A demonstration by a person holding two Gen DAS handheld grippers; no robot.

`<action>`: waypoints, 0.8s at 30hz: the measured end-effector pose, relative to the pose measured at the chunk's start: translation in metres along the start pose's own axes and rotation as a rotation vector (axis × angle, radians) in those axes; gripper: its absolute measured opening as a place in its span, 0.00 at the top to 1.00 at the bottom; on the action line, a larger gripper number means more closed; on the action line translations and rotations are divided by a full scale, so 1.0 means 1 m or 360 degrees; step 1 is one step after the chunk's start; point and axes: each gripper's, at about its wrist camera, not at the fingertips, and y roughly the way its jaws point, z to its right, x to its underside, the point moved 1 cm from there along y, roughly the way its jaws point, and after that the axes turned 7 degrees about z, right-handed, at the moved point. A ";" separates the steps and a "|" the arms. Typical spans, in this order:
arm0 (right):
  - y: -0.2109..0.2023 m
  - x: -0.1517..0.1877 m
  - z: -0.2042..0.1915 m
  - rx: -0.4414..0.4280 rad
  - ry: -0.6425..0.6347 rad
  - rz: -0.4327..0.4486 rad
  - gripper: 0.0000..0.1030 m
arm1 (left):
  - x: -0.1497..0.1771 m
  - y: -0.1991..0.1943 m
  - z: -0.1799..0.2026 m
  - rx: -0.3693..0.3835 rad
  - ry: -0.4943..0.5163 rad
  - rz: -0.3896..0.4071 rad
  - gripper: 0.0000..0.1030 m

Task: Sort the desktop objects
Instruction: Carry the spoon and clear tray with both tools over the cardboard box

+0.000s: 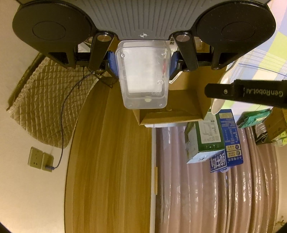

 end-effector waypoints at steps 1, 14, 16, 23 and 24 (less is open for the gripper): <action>0.003 0.001 0.001 -0.0002 0.0003 -0.0006 0.48 | 0.000 0.003 0.000 -0.0001 -0.0012 -0.0001 0.73; 0.024 0.006 0.006 -0.0025 0.0011 -0.0031 0.48 | 0.003 0.033 -0.010 -0.0003 -0.0154 -0.0028 0.73; 0.027 0.006 0.007 -0.0023 0.0012 -0.0036 0.48 | 0.003 0.035 -0.011 0.0002 -0.0159 -0.0021 0.73; 0.032 0.008 0.006 -0.0023 0.0009 -0.0046 0.48 | 0.002 0.042 -0.020 0.0018 -0.0257 -0.0010 0.68; 0.032 0.008 0.006 -0.0022 0.0009 -0.0048 0.48 | 0.002 0.041 -0.023 0.0017 -0.0267 -0.0010 0.67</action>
